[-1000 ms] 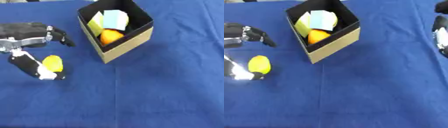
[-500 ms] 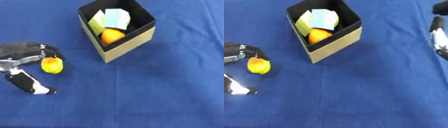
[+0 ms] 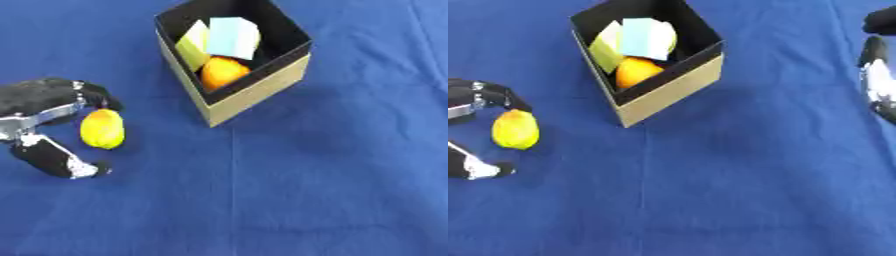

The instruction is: Pick up objects on the table and place them in the box.

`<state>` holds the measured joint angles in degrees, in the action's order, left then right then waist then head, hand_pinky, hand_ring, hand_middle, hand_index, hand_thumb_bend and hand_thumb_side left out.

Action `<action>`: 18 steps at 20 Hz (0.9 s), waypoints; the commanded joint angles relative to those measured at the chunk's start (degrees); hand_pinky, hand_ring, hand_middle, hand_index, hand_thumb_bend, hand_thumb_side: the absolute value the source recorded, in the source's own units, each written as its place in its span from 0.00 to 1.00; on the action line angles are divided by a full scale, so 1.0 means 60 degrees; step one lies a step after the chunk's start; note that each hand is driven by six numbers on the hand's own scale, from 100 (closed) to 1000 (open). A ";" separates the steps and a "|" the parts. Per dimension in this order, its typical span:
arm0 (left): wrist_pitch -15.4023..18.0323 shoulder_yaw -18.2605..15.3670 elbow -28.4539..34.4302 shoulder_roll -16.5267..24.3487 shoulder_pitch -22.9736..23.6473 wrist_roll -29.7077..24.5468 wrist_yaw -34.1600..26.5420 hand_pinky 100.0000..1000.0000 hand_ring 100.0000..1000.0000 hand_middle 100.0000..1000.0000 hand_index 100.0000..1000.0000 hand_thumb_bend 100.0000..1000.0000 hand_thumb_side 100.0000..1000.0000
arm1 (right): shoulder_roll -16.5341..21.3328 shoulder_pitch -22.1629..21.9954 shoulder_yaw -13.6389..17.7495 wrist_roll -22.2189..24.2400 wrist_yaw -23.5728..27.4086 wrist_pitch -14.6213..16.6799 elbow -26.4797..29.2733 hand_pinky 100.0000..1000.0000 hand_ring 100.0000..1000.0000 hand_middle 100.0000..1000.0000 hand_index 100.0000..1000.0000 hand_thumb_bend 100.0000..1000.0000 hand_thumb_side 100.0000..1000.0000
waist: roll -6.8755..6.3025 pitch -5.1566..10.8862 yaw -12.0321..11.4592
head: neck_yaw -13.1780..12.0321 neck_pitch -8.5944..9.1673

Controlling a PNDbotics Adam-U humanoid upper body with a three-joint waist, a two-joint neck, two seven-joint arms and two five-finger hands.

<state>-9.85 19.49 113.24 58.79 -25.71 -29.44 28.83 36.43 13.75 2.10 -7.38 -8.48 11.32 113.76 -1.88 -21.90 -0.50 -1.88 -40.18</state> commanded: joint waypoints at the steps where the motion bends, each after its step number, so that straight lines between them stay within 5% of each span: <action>1: -0.0045 -0.0179 -0.0269 0.0079 -0.0215 -0.0003 0.0241 0.83 0.79 0.76 0.87 0.46 0.23 | 0.0122 0.0060 0.0090 -0.0056 -0.0072 0.0004 0.0139 0.74 0.68 0.63 0.71 0.00 0.35 | 0.0017 0.0157 0.0002 | 0.0019 0.0140; 18: 0.0500 0.0227 -0.2963 -0.0840 -0.1236 -0.0231 0.0520 0.80 0.76 0.73 0.86 0.40 0.22 | -0.0042 0.0121 0.0078 -0.0114 -0.0035 -0.0024 0.0139 0.74 0.68 0.63 0.70 0.00 0.35 | 0.0024 0.0010 0.0089 | -0.0031 0.0331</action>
<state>-7.30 21.06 96.03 52.82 -32.38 -30.90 32.21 35.46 14.08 2.10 -7.83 -8.48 11.22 113.76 -1.84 -22.80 0.00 -1.94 -38.96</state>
